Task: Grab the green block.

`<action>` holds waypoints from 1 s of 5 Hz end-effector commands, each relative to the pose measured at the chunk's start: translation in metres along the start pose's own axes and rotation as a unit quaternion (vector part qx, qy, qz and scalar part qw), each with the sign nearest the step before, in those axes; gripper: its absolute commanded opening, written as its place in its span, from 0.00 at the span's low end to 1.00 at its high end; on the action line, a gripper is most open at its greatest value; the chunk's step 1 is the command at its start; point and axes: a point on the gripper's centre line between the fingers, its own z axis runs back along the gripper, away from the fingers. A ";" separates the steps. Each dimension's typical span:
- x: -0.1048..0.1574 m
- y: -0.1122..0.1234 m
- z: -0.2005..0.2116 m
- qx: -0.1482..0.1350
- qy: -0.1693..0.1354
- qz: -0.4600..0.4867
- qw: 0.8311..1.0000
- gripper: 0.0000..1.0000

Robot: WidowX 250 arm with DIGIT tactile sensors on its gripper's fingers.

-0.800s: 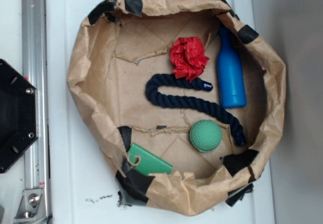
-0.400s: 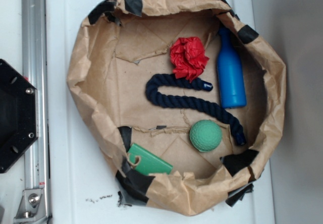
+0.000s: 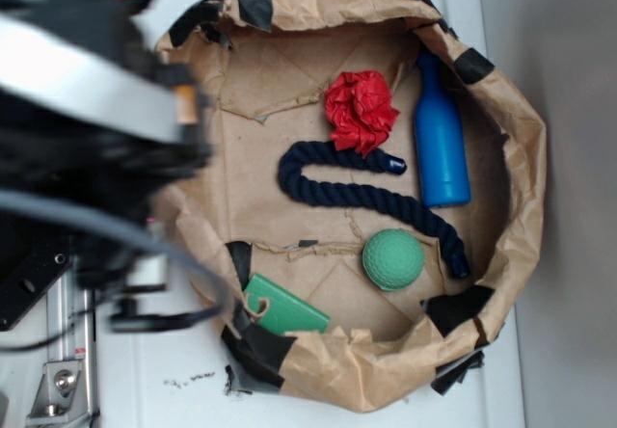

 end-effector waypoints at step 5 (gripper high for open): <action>0.060 -0.028 -0.081 -0.078 0.013 -0.083 0.993 1.00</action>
